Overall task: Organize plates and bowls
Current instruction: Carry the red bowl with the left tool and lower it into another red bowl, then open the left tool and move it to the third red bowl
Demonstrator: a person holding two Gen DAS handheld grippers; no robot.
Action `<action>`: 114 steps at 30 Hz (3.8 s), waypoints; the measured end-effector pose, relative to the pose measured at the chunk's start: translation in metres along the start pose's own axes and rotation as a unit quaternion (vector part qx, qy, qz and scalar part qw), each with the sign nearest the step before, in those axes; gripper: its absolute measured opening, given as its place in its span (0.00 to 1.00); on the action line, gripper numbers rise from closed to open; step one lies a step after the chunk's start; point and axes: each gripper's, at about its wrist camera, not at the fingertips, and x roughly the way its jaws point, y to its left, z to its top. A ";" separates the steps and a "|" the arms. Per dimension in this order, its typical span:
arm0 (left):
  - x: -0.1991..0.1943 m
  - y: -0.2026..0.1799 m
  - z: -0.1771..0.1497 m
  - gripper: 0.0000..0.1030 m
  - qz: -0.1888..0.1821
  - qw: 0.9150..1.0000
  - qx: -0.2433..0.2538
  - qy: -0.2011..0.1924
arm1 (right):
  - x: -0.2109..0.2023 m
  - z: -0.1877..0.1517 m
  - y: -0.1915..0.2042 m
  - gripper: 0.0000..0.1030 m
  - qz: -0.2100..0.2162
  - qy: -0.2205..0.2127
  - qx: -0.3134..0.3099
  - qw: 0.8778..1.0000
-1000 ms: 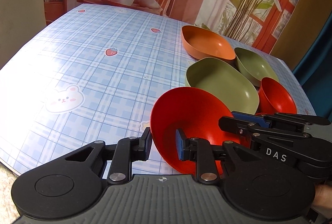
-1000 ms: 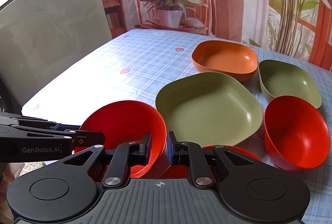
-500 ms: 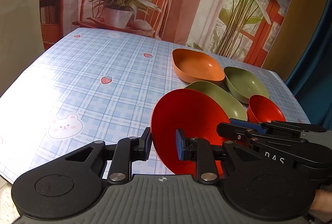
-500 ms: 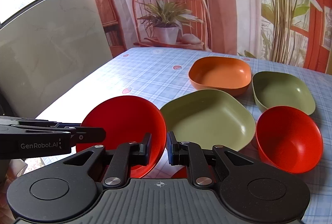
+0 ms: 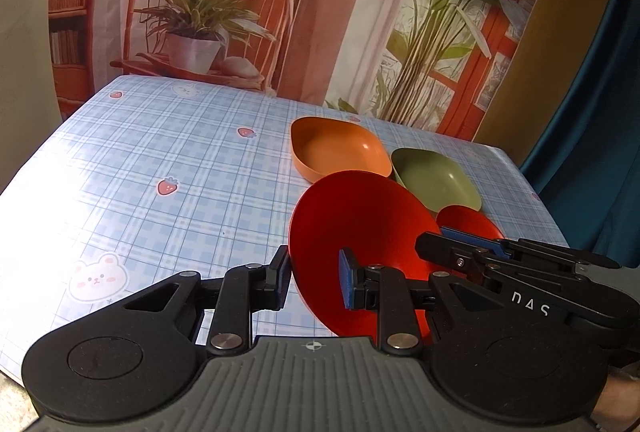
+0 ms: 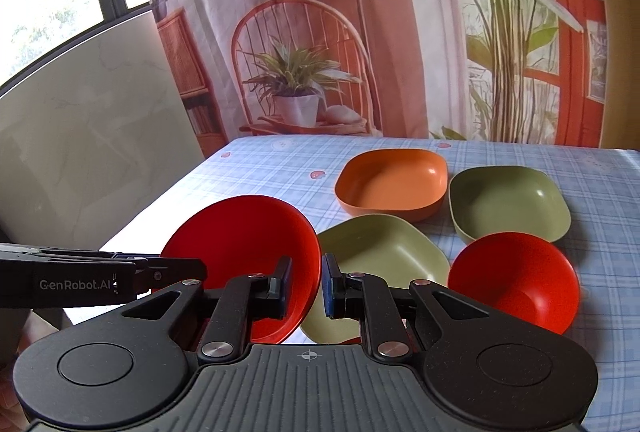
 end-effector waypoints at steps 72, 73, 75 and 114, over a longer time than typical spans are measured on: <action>0.044 -0.063 -0.026 0.52 -0.047 0.990 0.104 0.082 | -0.033 -0.038 -0.061 0.26 -0.102 0.043 0.032 0.993; 0.044 -0.063 -0.025 0.52 -0.047 0.990 0.102 0.080 | -0.035 -0.038 -0.062 0.26 -0.102 0.041 0.033 0.993; 0.043 -0.061 -0.023 0.52 -0.047 0.991 0.098 0.075 | -0.037 -0.035 -0.063 0.26 -0.104 0.034 0.033 0.993; 0.125 -0.108 0.021 0.52 -0.071 0.986 0.122 0.089 | -0.011 -0.031 -0.174 0.23 -0.145 0.024 0.099 0.984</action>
